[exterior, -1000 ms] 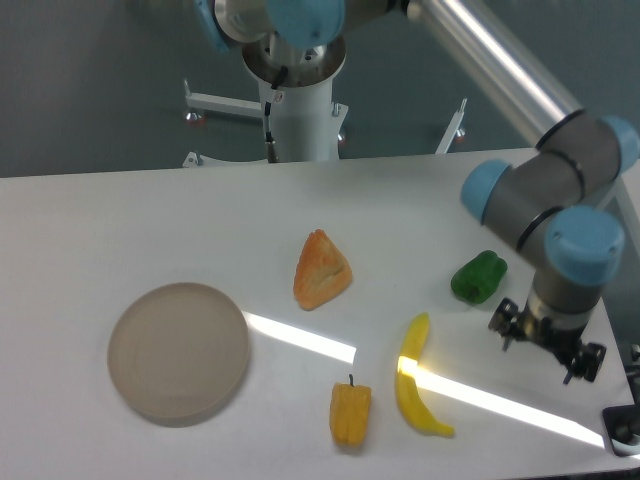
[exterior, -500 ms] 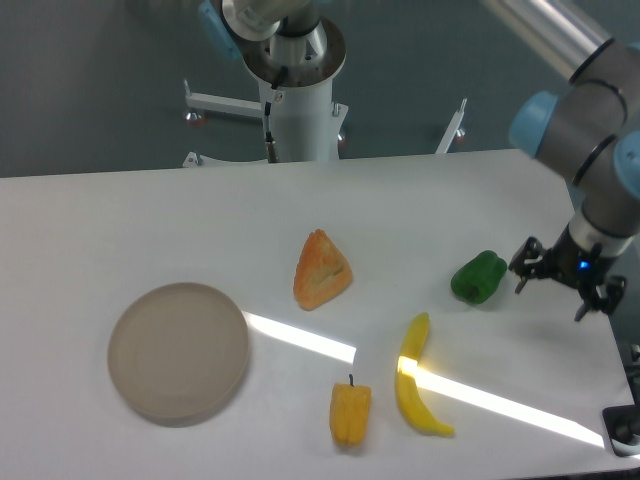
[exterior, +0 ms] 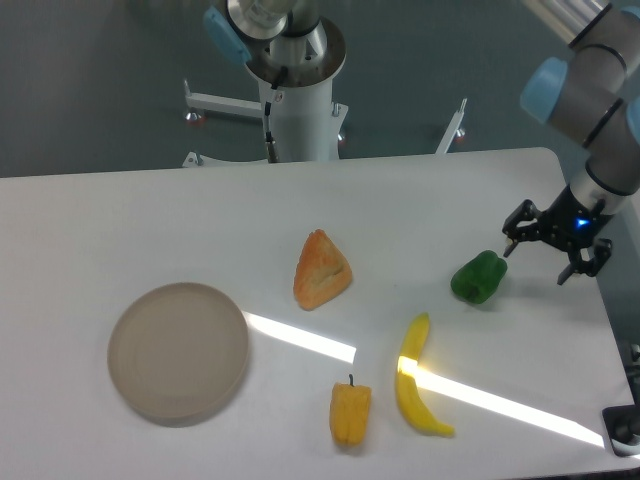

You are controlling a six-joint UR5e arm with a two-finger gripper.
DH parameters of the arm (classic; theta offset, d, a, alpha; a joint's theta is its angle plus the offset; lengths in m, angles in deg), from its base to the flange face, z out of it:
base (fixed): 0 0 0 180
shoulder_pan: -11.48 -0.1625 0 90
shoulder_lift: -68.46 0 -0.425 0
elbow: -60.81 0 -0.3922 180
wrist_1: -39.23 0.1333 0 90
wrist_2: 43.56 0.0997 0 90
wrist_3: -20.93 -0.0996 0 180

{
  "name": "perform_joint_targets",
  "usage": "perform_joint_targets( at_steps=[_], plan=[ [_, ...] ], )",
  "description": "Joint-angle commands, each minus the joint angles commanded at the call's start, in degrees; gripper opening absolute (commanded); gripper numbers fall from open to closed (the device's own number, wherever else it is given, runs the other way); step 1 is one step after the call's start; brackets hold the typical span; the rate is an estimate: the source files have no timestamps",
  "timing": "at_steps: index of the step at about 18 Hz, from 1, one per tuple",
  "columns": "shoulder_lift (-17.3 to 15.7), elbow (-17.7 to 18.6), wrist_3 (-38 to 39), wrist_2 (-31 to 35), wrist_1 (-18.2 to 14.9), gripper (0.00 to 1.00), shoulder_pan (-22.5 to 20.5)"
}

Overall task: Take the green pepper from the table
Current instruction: 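Raise the gripper and move it over the green bell pepper, then lower the open gripper onto the green bell pepper and close it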

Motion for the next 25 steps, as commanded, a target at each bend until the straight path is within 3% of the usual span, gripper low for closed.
perform_joint_targets(
  at_steps=[5,11,22,23,25],
  plan=[
    [-0.71,1.94,-0.79,-0.09,0.70,1.00,0.53],
    [-0.62,5.63,-3.16,0.00,7.56,1.00,1.41],
    [-0.53,7.40,-3.08,0.00,8.00,1.00,2.02],
    [-0.44,7.22,-3.08,0.09,8.00,0.92,2.02],
    [-0.44,6.96,-3.08,0.00,7.91,0.62,2.02]
  ],
)
